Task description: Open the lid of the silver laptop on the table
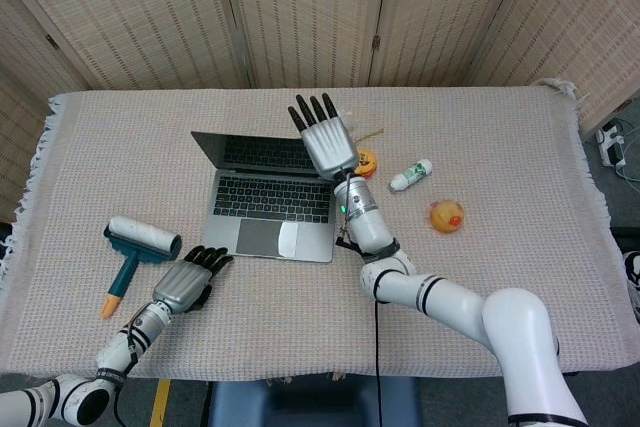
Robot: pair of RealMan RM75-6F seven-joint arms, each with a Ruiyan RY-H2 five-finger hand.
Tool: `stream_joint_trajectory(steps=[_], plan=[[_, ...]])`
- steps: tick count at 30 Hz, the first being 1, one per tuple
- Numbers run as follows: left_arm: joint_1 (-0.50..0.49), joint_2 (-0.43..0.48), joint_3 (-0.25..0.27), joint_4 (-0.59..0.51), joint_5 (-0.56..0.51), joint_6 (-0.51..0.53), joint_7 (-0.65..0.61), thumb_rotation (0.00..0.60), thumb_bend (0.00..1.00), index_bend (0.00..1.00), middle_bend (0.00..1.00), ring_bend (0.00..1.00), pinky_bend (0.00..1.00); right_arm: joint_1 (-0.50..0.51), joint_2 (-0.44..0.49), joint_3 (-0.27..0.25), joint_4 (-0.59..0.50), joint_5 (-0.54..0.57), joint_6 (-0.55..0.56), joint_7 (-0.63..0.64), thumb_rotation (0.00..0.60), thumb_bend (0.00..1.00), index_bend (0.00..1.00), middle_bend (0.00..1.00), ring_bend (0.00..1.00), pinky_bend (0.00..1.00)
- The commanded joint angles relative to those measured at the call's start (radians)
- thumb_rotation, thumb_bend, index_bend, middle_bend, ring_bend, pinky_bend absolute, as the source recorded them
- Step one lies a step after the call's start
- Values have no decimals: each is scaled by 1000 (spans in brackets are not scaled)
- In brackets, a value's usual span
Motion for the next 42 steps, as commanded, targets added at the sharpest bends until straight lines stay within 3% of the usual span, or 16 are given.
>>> stream_joint_trajectory(steps=[1, 17, 23, 26, 34, 38, 42], plan=[[-1, 1, 0, -3, -3, 1, 3, 600, 740, 9, 94, 0, 0, 15, -5, 6, 35, 22, -18, 6, 600, 635, 0, 0, 0, 0], [0, 7, 8, -17, -13, 15, 16, 600, 740, 10, 94, 0, 0, 50, -24, 10, 191, 90, -56, 1, 600, 635, 0, 0, 0, 0], [4, 14, 10, -28, -7, 28, 15, 600, 739, 10, 94, 0, 0, 37, -3, 15, 177, 95, -49, 22, 600, 635, 0, 0, 0, 0], [9, 21, 8, -38, 6, 43, 3, 600, 739, 9, 94, 0, 0, 5, 42, 4, 96, 65, -34, 64, 600, 635, 0, 0, 0, 0], [38, 66, 3, -92, 68, 113, -74, 600, 739, 8, 94, 0, 0, -167, 266, -53, -300, -10, 77, 137, 600, 635, 0, 0, 0, 0], [65, 119, -6, -141, 81, 174, -88, 600, 739, 11, 94, 0, 0, -284, 410, -97, -521, -65, 146, 193, 600, 635, 0, 0, 0, 0], [94, 166, -22, -179, 83, 230, -120, 600, 739, 16, 94, 0, 0, -380, 518, -154, -652, -140, 195, 250, 600, 634, 0, 0, 0, 0]])
